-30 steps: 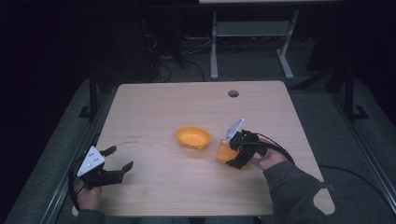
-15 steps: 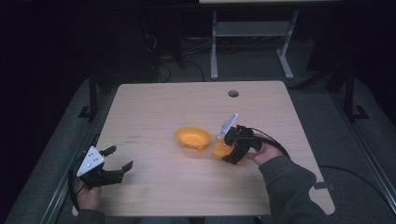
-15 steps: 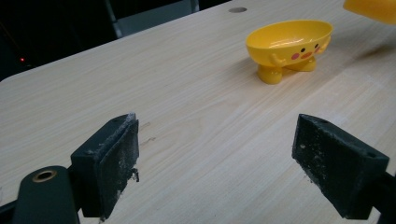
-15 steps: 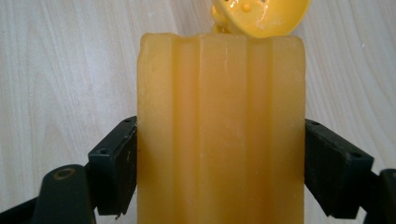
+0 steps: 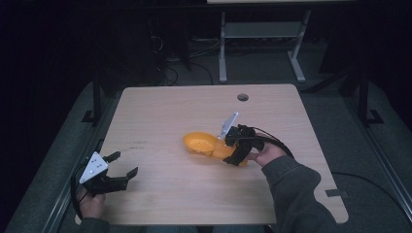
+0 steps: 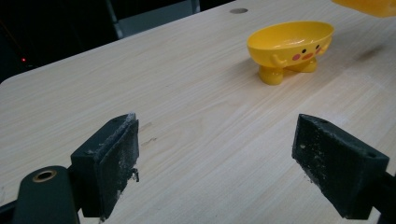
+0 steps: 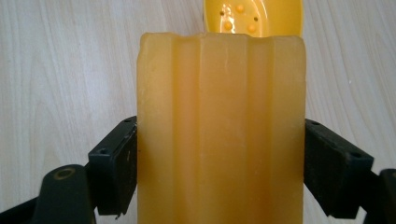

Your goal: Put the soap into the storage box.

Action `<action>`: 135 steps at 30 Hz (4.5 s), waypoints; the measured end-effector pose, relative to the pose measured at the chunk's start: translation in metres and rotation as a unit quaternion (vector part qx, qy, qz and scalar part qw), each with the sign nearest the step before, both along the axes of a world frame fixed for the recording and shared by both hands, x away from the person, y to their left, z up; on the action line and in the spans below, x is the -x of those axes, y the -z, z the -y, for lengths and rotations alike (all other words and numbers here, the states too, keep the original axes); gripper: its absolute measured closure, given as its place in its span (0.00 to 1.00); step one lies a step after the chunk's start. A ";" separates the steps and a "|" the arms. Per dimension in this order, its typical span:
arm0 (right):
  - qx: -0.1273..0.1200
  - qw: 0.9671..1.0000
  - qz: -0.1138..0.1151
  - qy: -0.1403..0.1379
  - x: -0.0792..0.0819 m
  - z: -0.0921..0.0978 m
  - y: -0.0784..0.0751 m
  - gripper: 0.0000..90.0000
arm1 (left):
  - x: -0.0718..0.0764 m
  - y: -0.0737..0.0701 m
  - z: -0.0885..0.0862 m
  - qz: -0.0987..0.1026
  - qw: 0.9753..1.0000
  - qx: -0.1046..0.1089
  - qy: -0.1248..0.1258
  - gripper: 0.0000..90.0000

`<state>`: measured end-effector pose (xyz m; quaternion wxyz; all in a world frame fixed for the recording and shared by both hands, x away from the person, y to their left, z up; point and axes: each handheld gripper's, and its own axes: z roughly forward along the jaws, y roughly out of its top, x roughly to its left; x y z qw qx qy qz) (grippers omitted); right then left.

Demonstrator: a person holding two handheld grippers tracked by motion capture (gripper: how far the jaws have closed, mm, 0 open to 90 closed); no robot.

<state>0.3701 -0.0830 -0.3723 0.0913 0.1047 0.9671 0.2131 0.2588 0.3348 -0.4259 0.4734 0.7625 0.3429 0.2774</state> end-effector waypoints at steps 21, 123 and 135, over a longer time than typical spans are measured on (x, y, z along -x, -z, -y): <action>0.006 1.000 -0.006 -0.009 -0.022 -0.023 -0.006 0.23 | 0.000 0.000 -0.001 0.000 1.000 0.001 -0.004 0.15; -0.012 0.999 -0.029 0.026 -0.049 -0.049 -0.007 0.21 | 0.000 0.000 -0.001 0.002 1.000 0.001 -0.005 0.15; -0.033 0.998 -0.024 0.039 -0.042 -0.025 -0.012 0.21 | 0.000 0.000 0.000 0.002 1.000 -0.002 -0.003 0.15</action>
